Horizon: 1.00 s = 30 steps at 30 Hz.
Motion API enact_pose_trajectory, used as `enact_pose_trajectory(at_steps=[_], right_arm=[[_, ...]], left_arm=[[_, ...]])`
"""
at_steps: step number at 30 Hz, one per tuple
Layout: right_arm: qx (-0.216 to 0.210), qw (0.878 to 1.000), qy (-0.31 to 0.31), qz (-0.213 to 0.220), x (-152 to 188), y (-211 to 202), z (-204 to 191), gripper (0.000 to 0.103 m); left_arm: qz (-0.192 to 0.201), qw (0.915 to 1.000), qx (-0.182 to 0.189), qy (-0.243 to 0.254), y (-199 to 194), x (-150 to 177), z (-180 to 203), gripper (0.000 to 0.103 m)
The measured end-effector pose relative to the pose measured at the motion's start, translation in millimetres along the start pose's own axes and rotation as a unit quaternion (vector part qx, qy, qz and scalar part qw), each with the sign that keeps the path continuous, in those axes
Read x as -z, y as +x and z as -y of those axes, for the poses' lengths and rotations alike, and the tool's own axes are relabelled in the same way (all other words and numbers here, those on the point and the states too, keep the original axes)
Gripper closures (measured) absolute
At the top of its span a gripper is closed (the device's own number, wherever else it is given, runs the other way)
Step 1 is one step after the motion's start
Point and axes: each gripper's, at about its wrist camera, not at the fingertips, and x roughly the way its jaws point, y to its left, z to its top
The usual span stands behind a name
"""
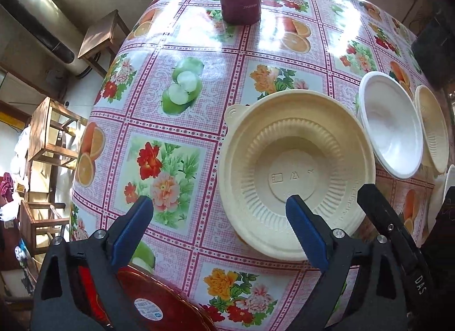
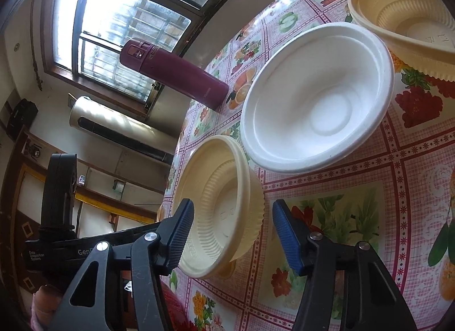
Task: Organize plates and bowls
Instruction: 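Close both tools on the cream bowl's rim side by side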
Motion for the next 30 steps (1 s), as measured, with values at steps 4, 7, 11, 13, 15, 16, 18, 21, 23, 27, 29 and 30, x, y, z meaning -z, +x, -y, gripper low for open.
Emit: enact_pose_trajectory(at_steps=[4, 7, 11, 13, 15, 16, 18, 21, 23, 27, 29, 30], right_arm=[[0.004, 1.000, 0.000, 0.005, -2, 0, 1, 0.049], [0.011, 1.000, -0.001, 0.005, -3, 0, 2, 0.056], [0.019, 1.000, -0.010, 0.006, -3, 2, 1, 0.067], [0.026, 0.999, -0.018, 0.010, -2, 1, -1, 0.074], [0.035, 0.999, -0.023, 0.009, -2, 2, -1, 0.081], [0.037, 0.999, -0.022, 0.008, -2, 3, -1, 0.083], [0.042, 0.999, -0.022, 0.007, -1, 4, 1, 0.083], [0.046, 0.998, -0.028, 0.012, -1, 2, -1, 0.086], [0.052, 0.998, -0.035, 0.015, 0, 1, -3, 0.088], [0.053, 0.998, -0.040, 0.015, 2, 1, -6, 0.089], [0.056, 0.997, -0.043, 0.015, 2, 0, -7, 0.089], [0.056, 0.997, -0.044, 0.015, 3, -1, -8, 0.089]], left_arm=[[-0.006, 0.9996, 0.026, -0.001, 3, 0, 2, 0.046], [-0.012, 0.9993, 0.036, 0.006, 8, 2, 5, 0.057], [-0.016, 0.9987, 0.047, 0.003, 11, 4, 7, 0.068], [-0.015, 0.9986, 0.050, 0.003, 10, 5, 6, 0.070], [-0.014, 0.9987, 0.050, 0.005, 11, 4, 6, 0.074], [-0.014, 0.9986, 0.051, 0.004, 11, 4, 5, 0.075], [-0.015, 0.9985, 0.052, 0.001, 13, 4, 3, 0.081], [-0.012, 0.9984, 0.055, -0.001, 13, 5, -1, 0.086], [-0.010, 0.9982, 0.059, -0.003, 12, 6, -2, 0.088], [-0.005, 0.9983, 0.059, -0.002, 11, 10, -2, 0.088], [-0.002, 0.9982, 0.060, -0.001, 9, 14, -3, 0.088], [0.000, 0.9981, 0.062, -0.001, 7, 16, -5, 0.088]])
